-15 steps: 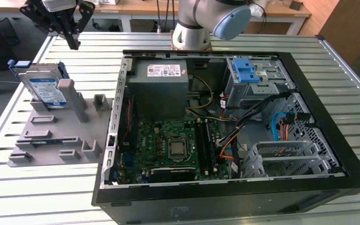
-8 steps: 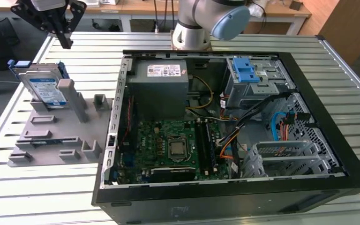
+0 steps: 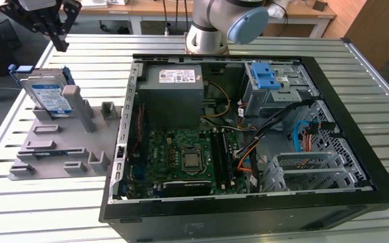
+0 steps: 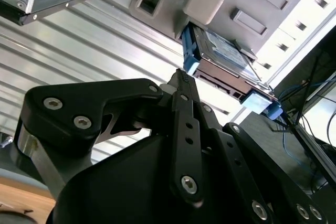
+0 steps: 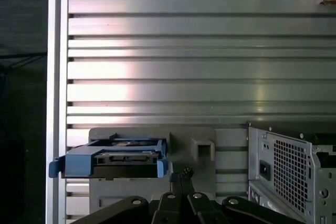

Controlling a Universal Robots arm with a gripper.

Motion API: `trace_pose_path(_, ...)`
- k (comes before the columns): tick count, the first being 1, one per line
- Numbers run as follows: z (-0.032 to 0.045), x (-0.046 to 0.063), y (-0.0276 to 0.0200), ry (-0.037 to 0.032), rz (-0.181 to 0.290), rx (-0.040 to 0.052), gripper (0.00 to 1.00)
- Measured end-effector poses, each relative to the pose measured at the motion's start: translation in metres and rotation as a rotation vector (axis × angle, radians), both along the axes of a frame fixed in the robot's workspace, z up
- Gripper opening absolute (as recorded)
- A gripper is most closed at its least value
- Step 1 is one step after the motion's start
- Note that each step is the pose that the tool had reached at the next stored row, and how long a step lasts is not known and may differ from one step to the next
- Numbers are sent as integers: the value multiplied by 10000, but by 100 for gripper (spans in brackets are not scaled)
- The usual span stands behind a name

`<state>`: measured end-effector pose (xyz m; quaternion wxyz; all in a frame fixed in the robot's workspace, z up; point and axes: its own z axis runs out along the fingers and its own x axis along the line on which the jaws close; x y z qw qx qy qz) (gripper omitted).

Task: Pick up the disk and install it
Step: 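Reach for the disk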

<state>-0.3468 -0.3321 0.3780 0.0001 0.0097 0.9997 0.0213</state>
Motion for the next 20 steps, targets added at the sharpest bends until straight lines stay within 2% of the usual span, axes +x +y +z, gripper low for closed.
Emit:
trace_pose_path(7,-10,-171,12,0,4,0,11)
trace_pose_path(20,-47,-389,-2,1,24,0,11)
